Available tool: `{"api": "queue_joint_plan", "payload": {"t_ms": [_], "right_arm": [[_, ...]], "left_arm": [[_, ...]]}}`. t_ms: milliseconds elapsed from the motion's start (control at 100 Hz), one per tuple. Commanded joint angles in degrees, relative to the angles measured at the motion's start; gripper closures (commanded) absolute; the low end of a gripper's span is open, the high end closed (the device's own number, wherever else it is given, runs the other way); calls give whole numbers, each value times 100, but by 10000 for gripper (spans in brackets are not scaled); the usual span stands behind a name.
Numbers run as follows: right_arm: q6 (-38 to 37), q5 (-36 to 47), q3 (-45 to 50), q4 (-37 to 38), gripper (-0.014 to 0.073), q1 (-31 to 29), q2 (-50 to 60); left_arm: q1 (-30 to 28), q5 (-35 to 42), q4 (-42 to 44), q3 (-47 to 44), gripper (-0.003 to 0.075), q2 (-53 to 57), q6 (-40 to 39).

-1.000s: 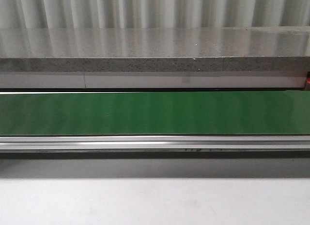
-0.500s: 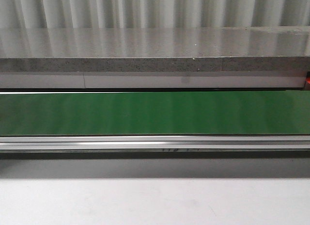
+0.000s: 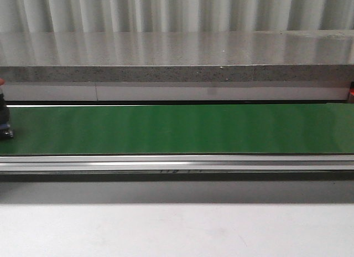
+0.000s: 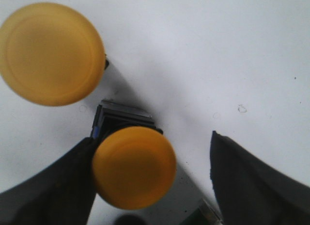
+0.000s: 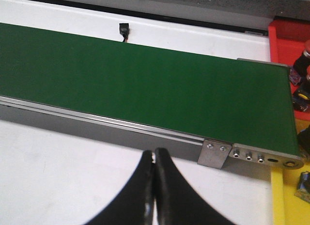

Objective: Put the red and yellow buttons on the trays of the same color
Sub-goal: 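Carry the red button with the left gripper and set it on the belt, then grasp a yellow button with the left gripper and set it on the belt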

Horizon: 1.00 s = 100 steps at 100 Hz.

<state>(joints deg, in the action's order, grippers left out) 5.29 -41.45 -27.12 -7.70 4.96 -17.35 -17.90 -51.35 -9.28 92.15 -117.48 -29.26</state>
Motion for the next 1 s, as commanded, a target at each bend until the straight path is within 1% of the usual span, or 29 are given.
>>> {"api": "queue_joint_plan", "payload": {"t_ms": [0, 180, 320, 400, 500, 550, 620, 710, 870, 990], "right_arm": [[55, 387, -142, 13, 660, 8, -35], [55, 387, -142, 13, 660, 8, -35], [55, 387, -142, 13, 660, 8, -35], [55, 387, -142, 13, 660, 8, -35], [55, 387, -142, 13, 660, 8, -35], [55, 387, -142, 13, 660, 8, -35], [55, 387, -142, 13, 660, 8, -35], [55, 387, -142, 13, 660, 8, -35], [55, 387, -142, 13, 660, 8, -35], [55, 387, -142, 13, 660, 8, -35]], "left_arm": [[-11, 100, -82, 182, 372, 299, -40], [-11, 90, -82, 182, 511, 299, -18], [-11, 90, -82, 182, 563, 326, 32], [1, 34, -82, 191, 573, 437, 125], [1, -171, -106, 191, 584, 690, 427], [1, -297, -96, 191, 586, 832, 835], [1, -472, -96, 191, 586, 1041, 1202], [1, -640, -86, 191, 586, 1308, 1282], [102, -890, -154, 112, 586, 1792, 1734], [269, -1042, -438, -151, 586, 2125, 2034]]}}
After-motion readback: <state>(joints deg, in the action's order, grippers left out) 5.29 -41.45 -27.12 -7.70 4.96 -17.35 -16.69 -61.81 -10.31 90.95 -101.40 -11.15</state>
